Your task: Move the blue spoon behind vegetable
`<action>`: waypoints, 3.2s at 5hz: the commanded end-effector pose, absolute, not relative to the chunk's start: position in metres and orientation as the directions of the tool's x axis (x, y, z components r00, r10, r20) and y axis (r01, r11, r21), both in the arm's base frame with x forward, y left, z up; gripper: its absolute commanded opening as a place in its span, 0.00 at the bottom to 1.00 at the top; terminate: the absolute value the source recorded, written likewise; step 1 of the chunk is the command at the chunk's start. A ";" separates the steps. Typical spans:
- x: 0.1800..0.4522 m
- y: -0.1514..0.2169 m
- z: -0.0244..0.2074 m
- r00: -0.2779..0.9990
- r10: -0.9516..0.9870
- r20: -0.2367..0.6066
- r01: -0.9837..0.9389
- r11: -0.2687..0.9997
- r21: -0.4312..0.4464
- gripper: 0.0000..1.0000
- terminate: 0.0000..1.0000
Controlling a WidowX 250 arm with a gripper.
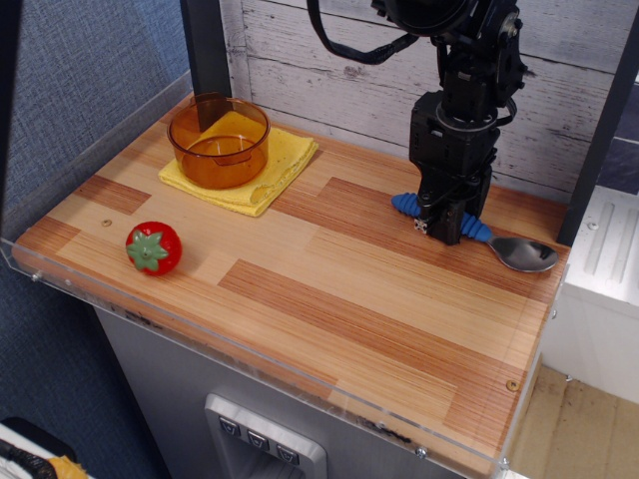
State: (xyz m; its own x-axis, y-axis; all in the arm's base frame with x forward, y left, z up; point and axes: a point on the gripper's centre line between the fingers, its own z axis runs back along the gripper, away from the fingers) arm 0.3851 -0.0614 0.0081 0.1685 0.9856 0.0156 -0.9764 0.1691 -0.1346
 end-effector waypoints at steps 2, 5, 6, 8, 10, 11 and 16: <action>0.385 -0.047 0.034 0.164 0.986 0.032 -0.952 0.167 -0.257 0.00 0.00; 0.355 -0.014 0.065 0.600 0.787 0.144 -0.783 0.615 -0.096 0.00 0.00; 0.341 -0.005 0.058 0.745 0.648 0.156 -0.643 0.761 -0.087 0.00 0.00; 0.328 0.006 0.039 0.900 0.433 0.060 -0.432 0.902 -0.027 0.00 0.00; 0.319 0.016 0.031 0.954 0.264 0.142 -0.272 0.961 0.040 0.00 0.00; 0.306 0.025 0.029 0.961 0.226 0.157 -0.235 0.971 0.037 0.00 0.00; 0.303 0.032 0.028 0.956 0.234 0.176 -0.244 0.969 0.037 1.00 0.00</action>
State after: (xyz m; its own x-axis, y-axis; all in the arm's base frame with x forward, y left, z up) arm 0.2857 0.0292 0.0098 0.9669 0.2305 0.1093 -0.2364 0.9706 0.0443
